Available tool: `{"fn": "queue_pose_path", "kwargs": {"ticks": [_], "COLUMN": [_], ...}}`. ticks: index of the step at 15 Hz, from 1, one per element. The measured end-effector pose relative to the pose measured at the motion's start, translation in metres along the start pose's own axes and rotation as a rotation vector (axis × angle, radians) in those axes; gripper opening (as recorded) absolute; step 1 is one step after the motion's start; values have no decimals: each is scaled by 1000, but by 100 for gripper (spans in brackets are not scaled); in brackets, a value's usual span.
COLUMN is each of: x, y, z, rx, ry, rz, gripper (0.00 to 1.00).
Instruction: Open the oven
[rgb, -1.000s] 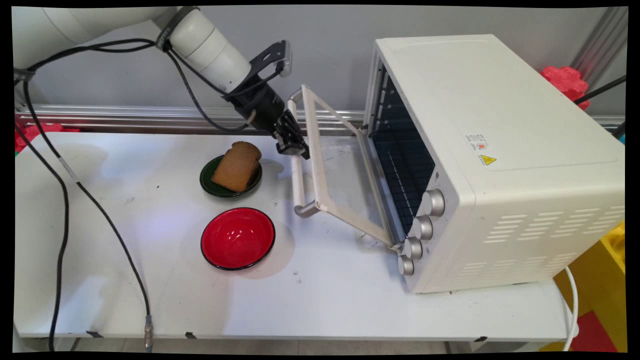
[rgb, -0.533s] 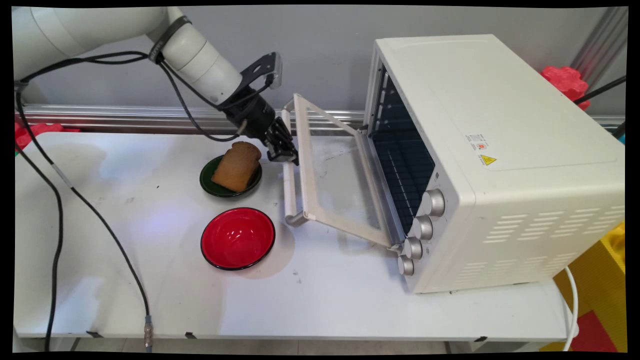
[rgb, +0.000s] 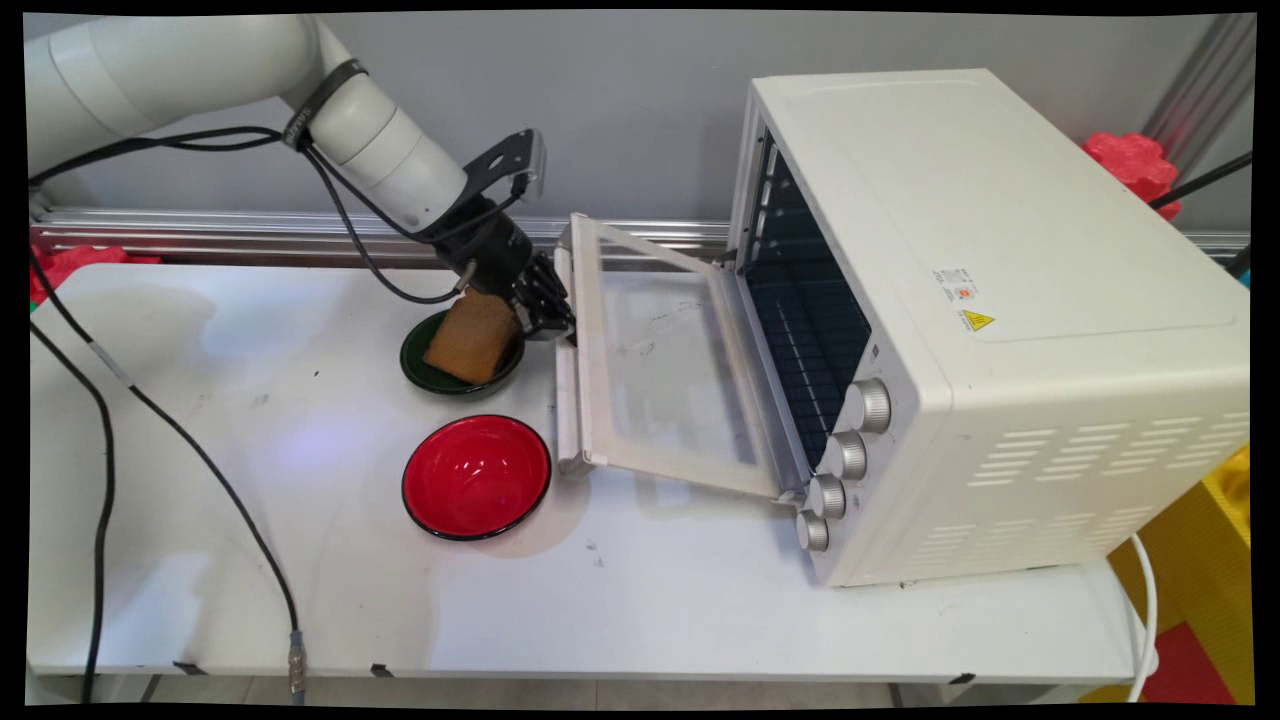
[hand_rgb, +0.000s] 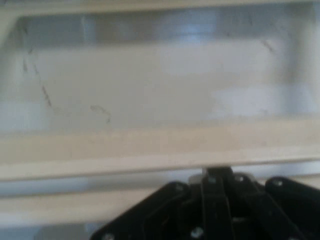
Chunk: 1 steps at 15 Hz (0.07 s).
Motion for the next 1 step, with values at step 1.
{"fn": "queue_pose_path", "kwargs": {"ticks": [1], "x": [-3], "y": [1], "z": [0], "rx": [0], "ry": [-2], "rz": [0], "gripper": [0]}}
